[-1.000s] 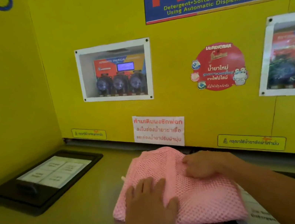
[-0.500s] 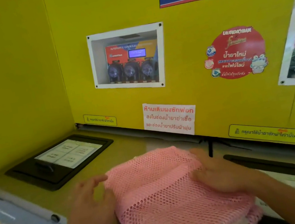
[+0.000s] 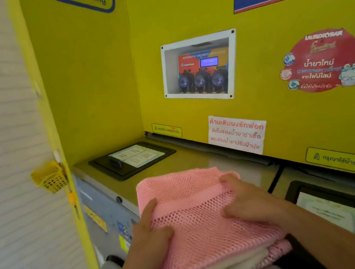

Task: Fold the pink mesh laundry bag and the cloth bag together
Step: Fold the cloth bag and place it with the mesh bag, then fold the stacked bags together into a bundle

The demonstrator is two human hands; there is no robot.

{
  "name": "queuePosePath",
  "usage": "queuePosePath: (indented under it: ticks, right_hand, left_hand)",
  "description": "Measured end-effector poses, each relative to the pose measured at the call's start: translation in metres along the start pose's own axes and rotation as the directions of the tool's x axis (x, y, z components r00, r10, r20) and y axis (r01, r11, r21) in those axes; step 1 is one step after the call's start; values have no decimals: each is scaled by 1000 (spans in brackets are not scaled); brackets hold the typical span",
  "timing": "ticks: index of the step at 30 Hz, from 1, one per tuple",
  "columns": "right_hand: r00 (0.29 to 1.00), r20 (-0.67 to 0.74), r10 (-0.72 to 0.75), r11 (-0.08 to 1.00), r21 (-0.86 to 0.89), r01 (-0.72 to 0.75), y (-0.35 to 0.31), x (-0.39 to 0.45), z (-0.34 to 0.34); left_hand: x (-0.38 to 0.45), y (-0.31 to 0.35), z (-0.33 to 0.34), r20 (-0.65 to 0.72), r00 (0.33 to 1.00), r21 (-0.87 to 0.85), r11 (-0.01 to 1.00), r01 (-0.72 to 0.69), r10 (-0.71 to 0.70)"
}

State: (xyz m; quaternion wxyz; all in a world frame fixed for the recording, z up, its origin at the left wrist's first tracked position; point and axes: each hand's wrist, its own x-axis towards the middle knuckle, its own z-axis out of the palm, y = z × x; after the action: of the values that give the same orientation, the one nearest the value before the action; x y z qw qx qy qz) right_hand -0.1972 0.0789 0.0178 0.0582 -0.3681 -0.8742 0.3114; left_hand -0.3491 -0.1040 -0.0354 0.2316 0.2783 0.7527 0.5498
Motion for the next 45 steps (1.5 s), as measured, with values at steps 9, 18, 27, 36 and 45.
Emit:
queuePosePath:
  ticks: [9,18,27,36,45]
  right_hand:
    - [972,121,-201,913,383,141,-19,-26,24]
    - [863,242,-445,782,574,243,-60,-70,113]
    - [826,480,-294,852,524,-1,-44,-71,291]
    - [808,585,-72,899,390,-201,-25,-83,536]
    - [741,619,261,897,128,-423,8,-117,731]
  left_hand:
    - [-87,-32,-1,-245,968,-299,954,-14,-62]
    - [-169,-71,-72,-442,883,-227,972,58,-156]
    - [-206,-169,-130,-358,841,-181,914,364,-406]
    - [-215,-399,-202,-109,780,-154,786,599,-616]
    - [-221,-573,-229,100,631,-35,631,775,-769]
